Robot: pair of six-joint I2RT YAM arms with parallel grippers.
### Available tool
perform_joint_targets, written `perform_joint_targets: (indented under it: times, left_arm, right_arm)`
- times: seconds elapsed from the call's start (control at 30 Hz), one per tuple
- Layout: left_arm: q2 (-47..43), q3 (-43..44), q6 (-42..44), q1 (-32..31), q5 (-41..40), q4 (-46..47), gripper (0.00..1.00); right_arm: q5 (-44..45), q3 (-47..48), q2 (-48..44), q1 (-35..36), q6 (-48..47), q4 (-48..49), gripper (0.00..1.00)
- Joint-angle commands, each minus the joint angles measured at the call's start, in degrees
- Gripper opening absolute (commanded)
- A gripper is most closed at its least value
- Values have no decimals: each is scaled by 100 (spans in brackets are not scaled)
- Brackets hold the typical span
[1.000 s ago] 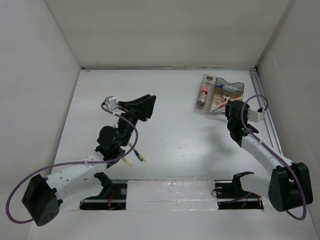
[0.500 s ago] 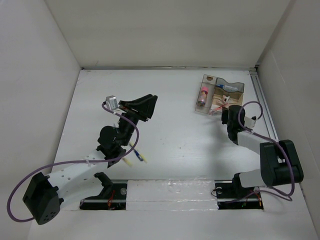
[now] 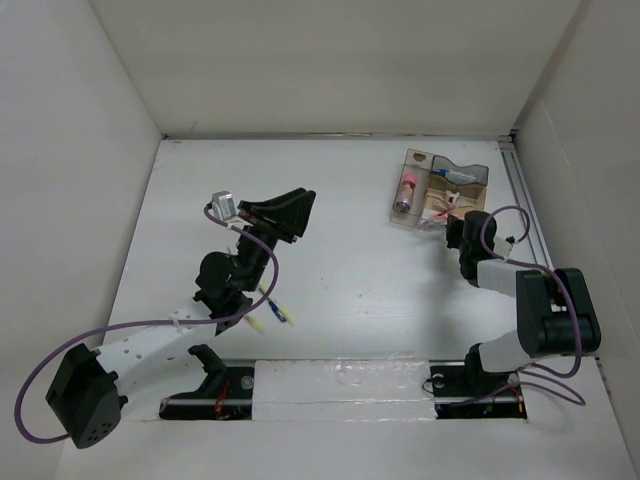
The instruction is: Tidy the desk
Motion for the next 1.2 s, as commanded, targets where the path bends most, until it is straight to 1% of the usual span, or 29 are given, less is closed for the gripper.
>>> perform_joint_targets:
  times: [0.0,0.03,0.07,0.2,0.33,0.43,0.63,0.7,0.83,0.87,0.93,0.97,1.0,1.07,1.1,1.13,1.17]
  left_arm:
    - [29,214,3,17,105,385,40]
    - [21,206,3,17,105,377,40]
    - [29,180,-41,17,114,385,40]
    - [82,249,-6,17,210,421,39]
    - [117,215,-50,17,246,455,39]
    - [170,276,-6,17,254,386,39]
    - [249,267,-50,17,298,447,39]
    - [258,259,-76,17,316,438,39]
    - [284,232,-94,-45,351,561,38]
    - [284,250,-85,-45,368,561,38]
    - [197,197,-94,-45,404,552,37]
    - [153,162,-129,-45,404,587,37]
    - [109,144,-138,-45,421,614,37]
    - [-75,153,-112,-45,474,605,37]
    - [-154,162,-94,-45,491,588,37]
    - [-338,153,-85,-45,526,553,37]
    - [-427,110,-68,-45,544,544,37]
  right_arm:
    - [-58,210,19,-53,32,410,6]
    - [-67,228,54,-53,-3,418,8]
    - [-102,254,72,-53,-29,444,16]
    - [-190,228,107,-106,-118,593,26]
    - [-260,210,55,-158,-301,752,31]
    - [-199,219,-112,-158,-425,752,36]
    - [-225,272,-604,-158,-908,621,38]
    - [-382,254,-727,-158,-1040,620,37]
    - [-357,201,-1201,254,-1628,708,32]
    - [-357,210,-1255,359,-1777,760,24]
    - [-436,332,-1325,702,-2241,805,19]
    - [-497,394,-1334,825,-2401,840,12]
    - [-585,473,-1325,1096,-2568,831,8]
    - [-682,780,-1195,1396,-3113,823,0]
    - [-752,895,-1124,1554,-3263,788,0]
    - [-779,1026,-1045,1904,-3543,744,0]
    - [-822,1271,-948,2098,-3719,717,0]
